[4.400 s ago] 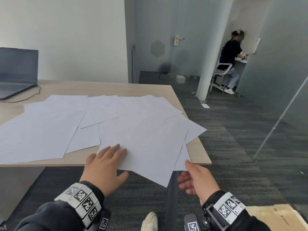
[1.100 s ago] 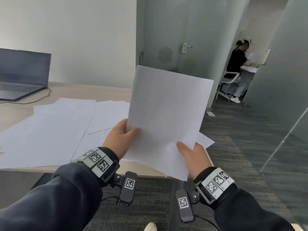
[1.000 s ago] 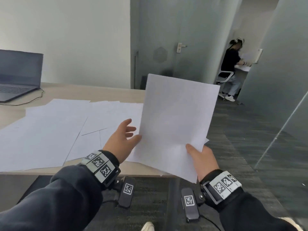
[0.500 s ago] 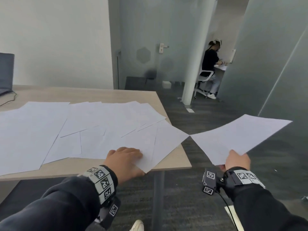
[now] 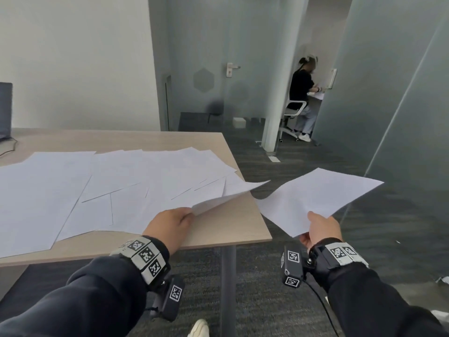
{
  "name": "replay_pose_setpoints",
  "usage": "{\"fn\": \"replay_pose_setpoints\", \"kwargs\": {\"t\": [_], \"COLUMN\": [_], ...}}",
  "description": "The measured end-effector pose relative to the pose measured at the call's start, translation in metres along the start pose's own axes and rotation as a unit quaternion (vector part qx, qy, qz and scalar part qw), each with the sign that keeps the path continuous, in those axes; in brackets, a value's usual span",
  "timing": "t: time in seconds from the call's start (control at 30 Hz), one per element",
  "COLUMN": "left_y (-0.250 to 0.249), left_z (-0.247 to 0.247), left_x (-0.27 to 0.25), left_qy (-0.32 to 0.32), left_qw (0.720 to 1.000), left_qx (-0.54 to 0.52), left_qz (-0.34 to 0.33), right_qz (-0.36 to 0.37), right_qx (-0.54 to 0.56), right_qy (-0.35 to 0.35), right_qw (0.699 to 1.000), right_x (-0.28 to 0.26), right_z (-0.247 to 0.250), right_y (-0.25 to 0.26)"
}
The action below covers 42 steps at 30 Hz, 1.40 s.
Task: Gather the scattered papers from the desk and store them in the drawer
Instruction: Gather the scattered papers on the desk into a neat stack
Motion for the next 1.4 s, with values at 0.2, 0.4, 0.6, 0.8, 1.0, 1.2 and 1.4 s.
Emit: {"fn": "replay_pose_setpoints", "kwargs": {"t": [0.2, 0.4, 0.6, 0.8, 1.0, 1.2, 1.4], "left_y": [0.008, 0.008, 0.003, -0.003, -0.011, -0.009, -0.010], "left_z": [0.005, 0.011, 0.007, -0.002, -0.019, -0.039, -0.047], "left_x": [0.001, 0.003, 0.003, -0.001, -0.013, -0.020, -0.023], "left_qy": [-0.080, -0.155, -0.170, -0.118, -0.010, 0.049, 0.088], "left_qw": [0.993, 0.972, 0.966, 0.980, 0.995, 0.977, 0.967], "left_qx": [-0.085, -0.168, -0.191, -0.157, -0.052, -0.075, -0.093], "left_qz": [0.033, 0.052, 0.027, -0.009, -0.088, -0.193, -0.222], "right_qz": [0.017, 0.003, 0.016, -0.027, -0.083, -0.063, -0.043], "right_qx": [0.033, 0.051, -0.014, -0.142, -0.159, -0.200, -0.220], "right_qy": [0.000, 0.019, 0.059, 0.180, 0.177, 0.240, 0.263], "right_qw": [0.999, 0.998, 0.998, 0.973, 0.968, 0.948, 0.938], "right_x": [-0.012, -0.027, -0.042, -0.058, -0.067, -0.071, -0.070], "right_z": [-0.005, -0.003, -0.017, -0.037, -0.050, -0.063, -0.065], "right_y": [0.001, 0.005, -0.005, -0.025, -0.042, -0.045, -0.054]}}
Point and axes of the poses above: each hand's wrist, its own x-axis towards the middle knuckle, its own z-axis out of the back of the hand, y = z × x, the point moved 2 cm from there along x, towards the middle knuckle, and after that the axes turned 11 degrees about -z, right-handed, at the moved point
